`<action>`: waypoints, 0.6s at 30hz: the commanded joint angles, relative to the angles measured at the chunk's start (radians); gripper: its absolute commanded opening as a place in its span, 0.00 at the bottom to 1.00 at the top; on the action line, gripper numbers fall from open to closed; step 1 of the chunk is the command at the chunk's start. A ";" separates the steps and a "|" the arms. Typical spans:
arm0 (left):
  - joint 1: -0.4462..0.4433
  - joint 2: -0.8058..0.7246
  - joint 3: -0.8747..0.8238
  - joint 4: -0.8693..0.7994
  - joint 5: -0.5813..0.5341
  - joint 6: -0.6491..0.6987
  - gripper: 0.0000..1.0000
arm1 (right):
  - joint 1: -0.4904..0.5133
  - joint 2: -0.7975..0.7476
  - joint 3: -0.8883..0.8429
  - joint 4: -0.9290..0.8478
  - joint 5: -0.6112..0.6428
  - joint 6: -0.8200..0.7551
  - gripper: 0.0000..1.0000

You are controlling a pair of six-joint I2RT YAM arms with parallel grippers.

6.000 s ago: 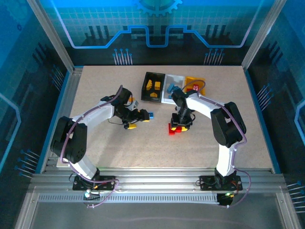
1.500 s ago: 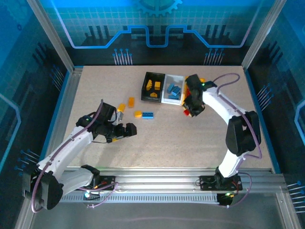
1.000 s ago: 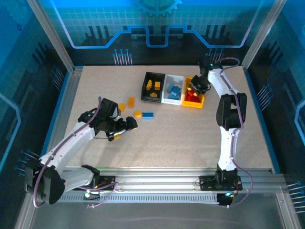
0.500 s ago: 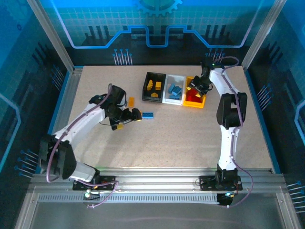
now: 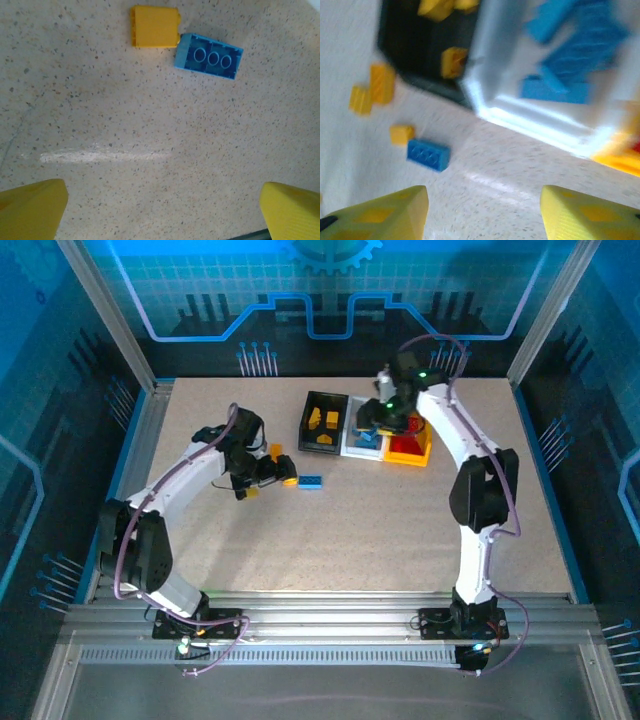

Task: Sort the legos into containers by color

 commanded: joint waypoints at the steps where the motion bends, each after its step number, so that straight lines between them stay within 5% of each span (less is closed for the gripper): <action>1: 0.009 -0.098 -0.081 0.015 0.008 -0.020 0.99 | 0.146 0.004 -0.073 0.038 -0.010 -0.457 0.63; 7: 0.031 -0.241 -0.210 0.009 -0.010 -0.055 0.99 | 0.208 0.010 -0.223 0.266 -0.149 -0.816 0.63; 18: 0.050 -0.386 -0.304 -0.039 -0.019 -0.075 0.99 | 0.283 0.231 -0.049 0.227 0.070 -1.069 0.67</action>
